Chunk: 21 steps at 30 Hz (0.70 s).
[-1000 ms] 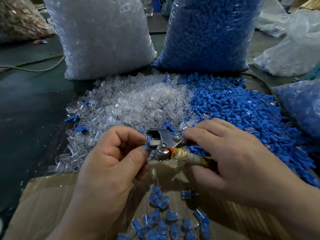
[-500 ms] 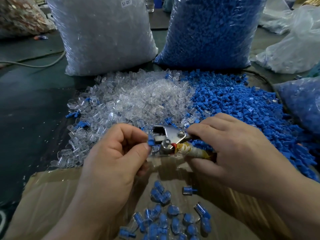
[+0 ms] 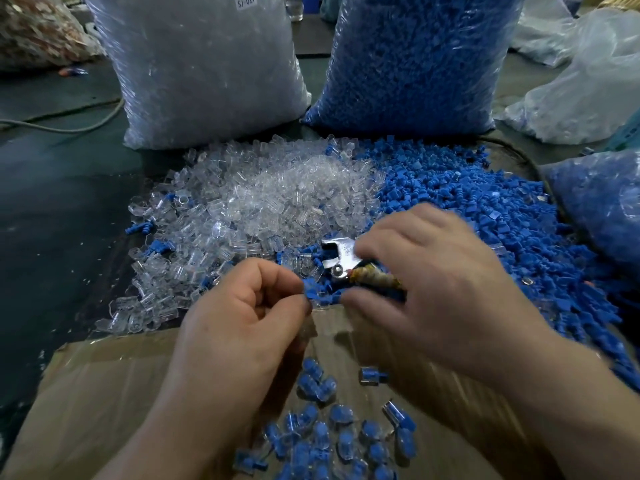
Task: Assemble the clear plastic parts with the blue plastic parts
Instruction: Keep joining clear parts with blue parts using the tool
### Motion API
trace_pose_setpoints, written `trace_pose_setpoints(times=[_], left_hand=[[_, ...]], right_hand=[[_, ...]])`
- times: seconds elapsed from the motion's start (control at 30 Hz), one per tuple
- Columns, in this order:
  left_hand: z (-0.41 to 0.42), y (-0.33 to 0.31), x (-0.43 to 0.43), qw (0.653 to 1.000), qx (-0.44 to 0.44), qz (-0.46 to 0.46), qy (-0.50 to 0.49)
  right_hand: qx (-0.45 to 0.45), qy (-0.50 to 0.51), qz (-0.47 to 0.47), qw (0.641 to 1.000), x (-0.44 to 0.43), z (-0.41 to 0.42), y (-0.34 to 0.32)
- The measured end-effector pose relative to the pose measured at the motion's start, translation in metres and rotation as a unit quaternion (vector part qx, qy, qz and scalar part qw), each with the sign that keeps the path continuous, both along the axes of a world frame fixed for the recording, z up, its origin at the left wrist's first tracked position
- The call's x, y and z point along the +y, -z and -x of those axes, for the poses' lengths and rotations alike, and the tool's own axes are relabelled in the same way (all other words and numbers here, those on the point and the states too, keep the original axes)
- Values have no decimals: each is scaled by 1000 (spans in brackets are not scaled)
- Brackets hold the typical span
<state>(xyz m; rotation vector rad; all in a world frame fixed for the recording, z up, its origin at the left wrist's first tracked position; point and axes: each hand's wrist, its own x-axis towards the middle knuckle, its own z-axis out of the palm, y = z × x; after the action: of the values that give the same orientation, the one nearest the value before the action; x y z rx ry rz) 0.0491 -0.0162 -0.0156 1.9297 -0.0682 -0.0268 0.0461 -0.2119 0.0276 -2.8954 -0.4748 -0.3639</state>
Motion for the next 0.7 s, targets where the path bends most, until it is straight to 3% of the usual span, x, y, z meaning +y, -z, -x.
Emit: trace_pose_setpoints(times=[0.13,0.23,0.33,0.47,0.57,0.63,0.7], left_hand=[[4,-6,-2,996,-70,-51,11],[9,-16,-4,994,-96,-13,42],[8,-20,-4,995,-47,77,44],[1,-17,-2,987,40,124,90],[2,-18,0,966,87,220,103],[4,-16,2,975,2,189,119],[4,-18,2,976,-135,90,148]], right_hand=[[-23,-99,13,995,21,9,4],[-10,-93,-15,995,18,9,3],[-7,-102,-67,993,17,11,4],[-4,-118,-114,986,20,13,3],[56,-90,-154,982,24,16,0],[130,-32,-237,962,26,17,1],[234,16,-402,885,26,16,1]])
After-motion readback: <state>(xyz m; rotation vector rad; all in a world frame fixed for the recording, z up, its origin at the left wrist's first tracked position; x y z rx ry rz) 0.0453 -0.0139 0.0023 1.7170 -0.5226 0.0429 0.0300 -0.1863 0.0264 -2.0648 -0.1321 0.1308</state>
